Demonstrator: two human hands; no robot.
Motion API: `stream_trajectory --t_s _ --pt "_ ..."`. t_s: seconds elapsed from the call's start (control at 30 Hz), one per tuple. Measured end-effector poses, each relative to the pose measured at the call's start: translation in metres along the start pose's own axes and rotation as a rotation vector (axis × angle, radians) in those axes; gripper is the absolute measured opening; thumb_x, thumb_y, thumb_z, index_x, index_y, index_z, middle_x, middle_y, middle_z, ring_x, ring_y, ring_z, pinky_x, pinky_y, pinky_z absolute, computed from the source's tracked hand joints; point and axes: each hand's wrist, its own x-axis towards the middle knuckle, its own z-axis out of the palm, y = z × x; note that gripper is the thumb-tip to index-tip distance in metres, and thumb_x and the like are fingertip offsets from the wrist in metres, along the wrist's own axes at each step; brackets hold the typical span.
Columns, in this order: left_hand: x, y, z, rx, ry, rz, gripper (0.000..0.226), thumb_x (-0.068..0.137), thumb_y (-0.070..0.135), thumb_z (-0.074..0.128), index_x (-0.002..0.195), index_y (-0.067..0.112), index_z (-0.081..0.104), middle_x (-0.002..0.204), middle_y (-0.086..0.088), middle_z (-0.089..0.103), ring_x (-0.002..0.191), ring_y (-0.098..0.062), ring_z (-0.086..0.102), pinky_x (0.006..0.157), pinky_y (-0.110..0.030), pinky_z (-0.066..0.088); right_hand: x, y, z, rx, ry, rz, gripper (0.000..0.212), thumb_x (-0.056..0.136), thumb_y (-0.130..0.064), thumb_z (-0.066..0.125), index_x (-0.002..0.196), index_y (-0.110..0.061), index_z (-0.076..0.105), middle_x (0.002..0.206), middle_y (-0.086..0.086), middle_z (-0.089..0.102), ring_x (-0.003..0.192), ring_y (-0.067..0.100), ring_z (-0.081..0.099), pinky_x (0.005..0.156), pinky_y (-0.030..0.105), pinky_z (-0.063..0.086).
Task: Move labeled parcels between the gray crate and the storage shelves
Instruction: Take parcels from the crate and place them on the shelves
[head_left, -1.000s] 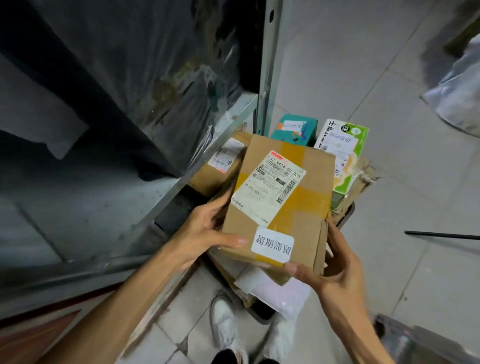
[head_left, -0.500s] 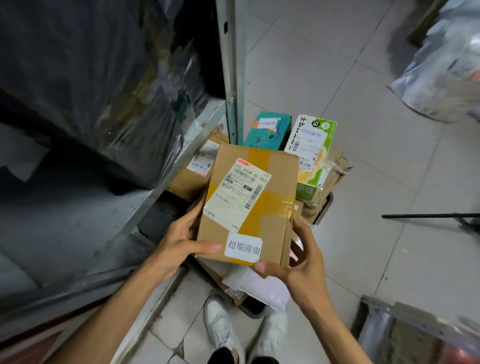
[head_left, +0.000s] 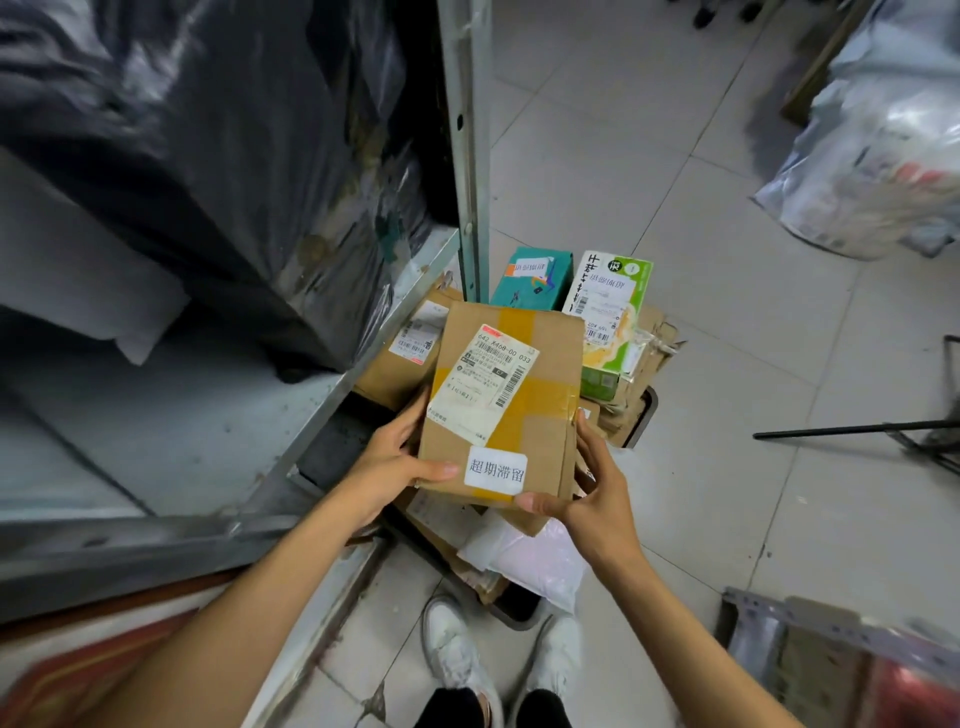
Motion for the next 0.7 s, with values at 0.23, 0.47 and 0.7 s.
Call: stream_trajectory --t_s 0.23,0.47,0.7 --pt "-0.03 0.067 0.017 0.726 -0.015 -0.041 0.073 0.077 0.019 0.076 0.142 0.03 0.044 0.14 0.004 0.053 0.126 -0.02 0.05 0.103 -0.043 0.046 -0.023 -0.059 -0.038 -0.712 -0.38 0.155 0.12 0.059 -0.042 0.09 0.153 -0.039 0.016 0.145 -0.01 0.047 0.131 0.016 0.044 0.101 0.028 0.04" --pt "-0.1 0.179 0.054 1.085 -0.008 0.11 0.036 0.083 0.019 0.07 0.117 0.017 0.062 0.125 -0.004 0.057 0.113 -0.019 0.054 0.093 -0.029 0.045 -0.071 -0.209 -0.07 -1.244 -0.493 0.218 0.082 0.073 -0.04 0.081 0.143 -0.017 0.044 0.143 0.003 0.05 0.13 0.025 0.047 0.106 0.032 0.038" --pt "-0.198 0.298 0.066 1.247 0.069 0.293 0.025 0.083 0.022 0.068 0.107 0.014 0.071 0.11 -0.005 0.07 0.097 -0.016 0.064 0.083 -0.027 0.05 -0.123 -0.358 -0.077 -1.449 -0.298 -0.067 0.067 0.079 -0.039 0.076 0.135 -0.014 0.051 0.127 0.01 0.06 0.114 0.03 0.057 0.093 0.037 0.049"
